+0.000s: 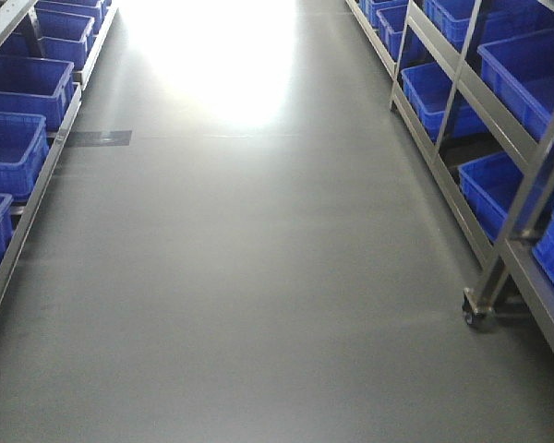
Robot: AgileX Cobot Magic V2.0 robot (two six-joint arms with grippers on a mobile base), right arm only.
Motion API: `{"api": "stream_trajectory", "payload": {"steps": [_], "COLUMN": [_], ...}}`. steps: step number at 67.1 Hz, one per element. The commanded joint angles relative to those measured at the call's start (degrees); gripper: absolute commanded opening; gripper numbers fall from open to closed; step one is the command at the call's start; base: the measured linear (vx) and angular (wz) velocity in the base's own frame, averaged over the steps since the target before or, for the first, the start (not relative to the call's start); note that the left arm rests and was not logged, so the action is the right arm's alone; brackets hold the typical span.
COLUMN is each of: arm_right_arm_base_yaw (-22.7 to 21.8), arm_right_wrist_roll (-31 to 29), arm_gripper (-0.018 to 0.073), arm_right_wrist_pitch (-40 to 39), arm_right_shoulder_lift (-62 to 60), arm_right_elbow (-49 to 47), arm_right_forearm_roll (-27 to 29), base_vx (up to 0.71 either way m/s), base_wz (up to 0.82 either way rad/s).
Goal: Pour parts from conveyor to right shelf
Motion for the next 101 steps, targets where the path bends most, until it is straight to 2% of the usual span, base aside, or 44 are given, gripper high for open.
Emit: {"api": "stream_trajectory", "payload": {"steps": [1, 46, 101], "arm_right_arm_base_yaw": [-0.30, -0.30, -0.30], "arm_right_wrist_roll": [-0.39, -0.39, -0.39], "arm_gripper": [-0.0001, -0.0001, -0.0001], "arm_right_wrist_pitch": [-4.58, -4.58, -4.58], "arm_right_shoulder_lift": [0.69, 0.69, 0.69], "arm_right_elbow": [-1.53, -1.53, -1.53], "arm_right_forearm_roll": [0.07, 0.07, 0.07], "base_vx": [0.60, 0.63, 0.62], "base_wz": [-0.02, 0.11, -0.04]}}
